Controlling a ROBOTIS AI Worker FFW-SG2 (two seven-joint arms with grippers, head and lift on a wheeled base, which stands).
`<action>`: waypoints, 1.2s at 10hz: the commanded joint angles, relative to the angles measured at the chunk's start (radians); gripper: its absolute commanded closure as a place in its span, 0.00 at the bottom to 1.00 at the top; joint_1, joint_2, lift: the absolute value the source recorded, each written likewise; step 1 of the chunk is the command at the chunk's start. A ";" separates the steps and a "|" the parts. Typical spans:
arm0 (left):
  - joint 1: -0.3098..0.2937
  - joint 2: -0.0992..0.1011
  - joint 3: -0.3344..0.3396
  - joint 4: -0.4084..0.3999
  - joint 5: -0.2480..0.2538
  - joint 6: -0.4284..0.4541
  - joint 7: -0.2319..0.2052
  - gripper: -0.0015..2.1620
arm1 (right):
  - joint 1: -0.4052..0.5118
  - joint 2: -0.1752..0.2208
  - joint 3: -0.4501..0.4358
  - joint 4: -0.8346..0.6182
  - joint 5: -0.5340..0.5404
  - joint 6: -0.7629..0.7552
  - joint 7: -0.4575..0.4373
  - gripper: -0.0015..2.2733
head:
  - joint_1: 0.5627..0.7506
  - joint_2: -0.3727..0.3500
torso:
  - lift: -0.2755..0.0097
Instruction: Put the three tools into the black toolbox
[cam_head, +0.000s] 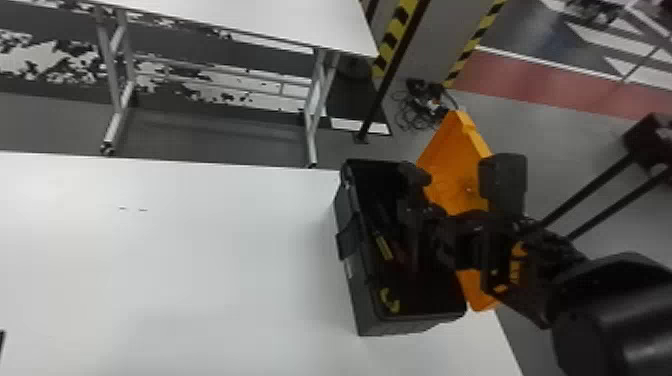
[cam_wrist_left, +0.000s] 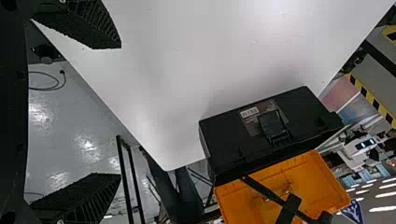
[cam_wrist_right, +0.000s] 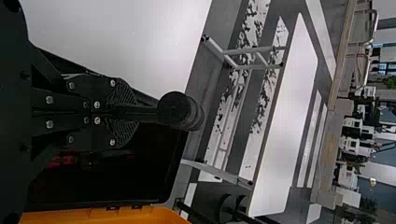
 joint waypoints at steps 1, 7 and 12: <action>-0.006 -0.001 0.010 -0.007 -0.001 0.006 -0.003 0.01 | 0.015 -0.015 0.030 0.129 0.060 -0.187 0.025 0.98 | 0.70 0.03 | 0.79; 0.013 -0.001 0.057 -0.061 0.008 0.015 0.002 0.01 | 0.051 0.022 -0.024 0.289 -0.017 -0.377 0.077 0.00 | 0.70 0.03 | 0.79; 0.008 -0.009 0.052 -0.095 -0.022 -0.335 0.390 0.01 | 0.150 0.304 0.046 -0.024 -0.130 -0.193 0.059 0.03 | 0.70 0.17 | 0.79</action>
